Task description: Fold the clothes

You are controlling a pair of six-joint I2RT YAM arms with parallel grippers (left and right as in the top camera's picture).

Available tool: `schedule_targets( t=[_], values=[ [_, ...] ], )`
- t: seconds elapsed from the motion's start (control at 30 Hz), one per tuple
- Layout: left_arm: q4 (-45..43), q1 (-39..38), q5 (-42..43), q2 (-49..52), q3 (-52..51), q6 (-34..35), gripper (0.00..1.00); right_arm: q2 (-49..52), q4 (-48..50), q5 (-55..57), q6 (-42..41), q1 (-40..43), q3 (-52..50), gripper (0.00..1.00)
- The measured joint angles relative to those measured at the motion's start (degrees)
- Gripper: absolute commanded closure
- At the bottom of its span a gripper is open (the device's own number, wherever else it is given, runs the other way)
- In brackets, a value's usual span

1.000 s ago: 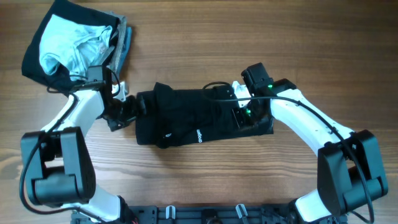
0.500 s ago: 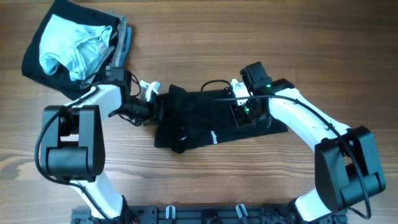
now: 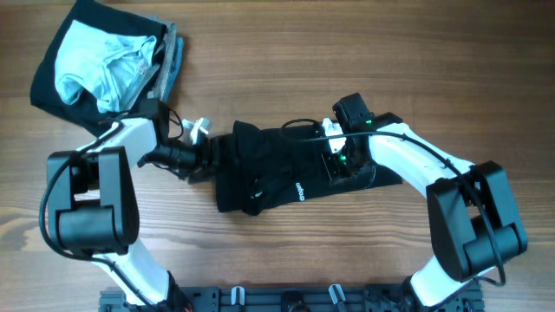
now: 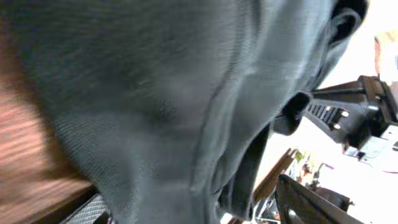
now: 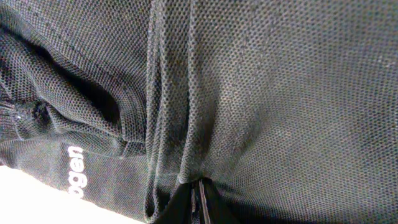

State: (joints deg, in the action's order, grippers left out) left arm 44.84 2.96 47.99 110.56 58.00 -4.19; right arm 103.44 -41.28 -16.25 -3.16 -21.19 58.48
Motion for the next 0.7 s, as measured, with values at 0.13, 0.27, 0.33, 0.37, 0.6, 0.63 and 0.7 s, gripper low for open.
schedule_targets(
  t=[0.13,0.27,0.33,0.37,0.6,0.63,0.7],
  values=[
    [-7.7,-7.8,4.0,-0.7,-3.0,-0.7,0.27,0.0,0.0,0.0,0.0,0.0,0.0,0.94],
    [-11.8,-13.7,3.8,-0.6,-4.7,1.3,0.68,0.0,0.0,0.0,0.0,0.0,0.0,0.94],
    [-12.2,-14.4,0.9,-0.3,-5.0,4.0,0.9,0.0,0.0,0.0,0.0,0.0,0.0,0.94],
    [-12.2,-14.3,-0.2,-0.1,-5.1,5.0,0.95,0.0,0.0,0.0,0.0,0.0,0.0,0.95],
    [7.5,-9.0,-8.9,0.6,1.3,8.2,0.96,0.0,-4.1,0.0,0.0,0.3,0.4,0.95],
    [12.3,-7.9,-12.1,0.3,4.3,8.3,0.96,-0.5,-5.1,0.2,0.0,0.8,0.6,0.95],
    [23.1,-6.0,-19.7,-1.0,14.6,8.1,0.96,-3.2,-6.6,0.5,0.0,2.9,1.7,0.95]
  ],
)
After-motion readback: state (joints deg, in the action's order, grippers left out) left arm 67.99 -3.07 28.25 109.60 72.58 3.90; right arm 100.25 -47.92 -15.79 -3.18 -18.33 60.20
